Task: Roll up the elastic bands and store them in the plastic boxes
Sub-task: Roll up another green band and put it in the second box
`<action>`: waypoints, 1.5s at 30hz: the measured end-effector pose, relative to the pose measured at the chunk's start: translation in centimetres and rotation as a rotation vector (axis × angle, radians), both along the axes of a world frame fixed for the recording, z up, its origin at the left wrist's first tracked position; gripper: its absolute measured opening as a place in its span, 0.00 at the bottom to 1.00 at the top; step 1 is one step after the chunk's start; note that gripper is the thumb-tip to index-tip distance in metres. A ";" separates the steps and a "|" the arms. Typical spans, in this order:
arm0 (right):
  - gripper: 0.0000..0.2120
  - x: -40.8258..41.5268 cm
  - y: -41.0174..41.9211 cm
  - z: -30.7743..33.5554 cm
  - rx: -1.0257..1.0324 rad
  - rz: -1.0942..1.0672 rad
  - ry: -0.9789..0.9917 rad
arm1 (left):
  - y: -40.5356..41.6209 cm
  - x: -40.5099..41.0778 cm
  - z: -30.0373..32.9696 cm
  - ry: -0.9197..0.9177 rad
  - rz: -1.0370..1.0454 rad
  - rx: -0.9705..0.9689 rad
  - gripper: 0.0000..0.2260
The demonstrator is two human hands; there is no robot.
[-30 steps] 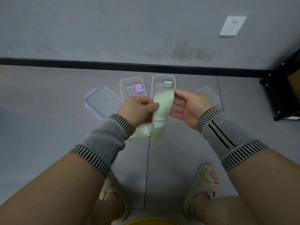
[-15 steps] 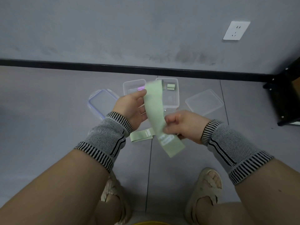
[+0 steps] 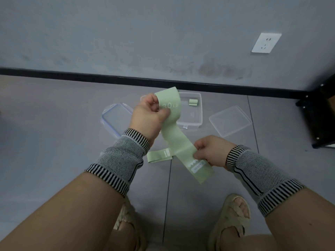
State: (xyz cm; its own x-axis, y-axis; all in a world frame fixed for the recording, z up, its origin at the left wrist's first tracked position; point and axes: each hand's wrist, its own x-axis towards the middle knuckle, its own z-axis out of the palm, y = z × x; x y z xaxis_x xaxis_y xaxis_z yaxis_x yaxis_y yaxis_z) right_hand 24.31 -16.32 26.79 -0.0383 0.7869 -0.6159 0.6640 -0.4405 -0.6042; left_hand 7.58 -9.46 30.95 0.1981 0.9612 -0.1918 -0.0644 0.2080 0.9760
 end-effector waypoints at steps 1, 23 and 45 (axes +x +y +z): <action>0.04 0.0 0.0 -0.1 0.006 -0.027 0.017 | 0.0 0.0 0.0 -0.006 0.005 -0.012 0.12; 0.12 0.4 0.3 3.1 -0.090 -0.916 0.935 | -2.5 1.6 -2.1 0.346 -0.407 0.158 0.06; 0.07 -0.6 0.2 2.4 0.271 -0.643 0.482 | -2.5 1.7 -1.7 0.268 -0.239 -0.163 0.09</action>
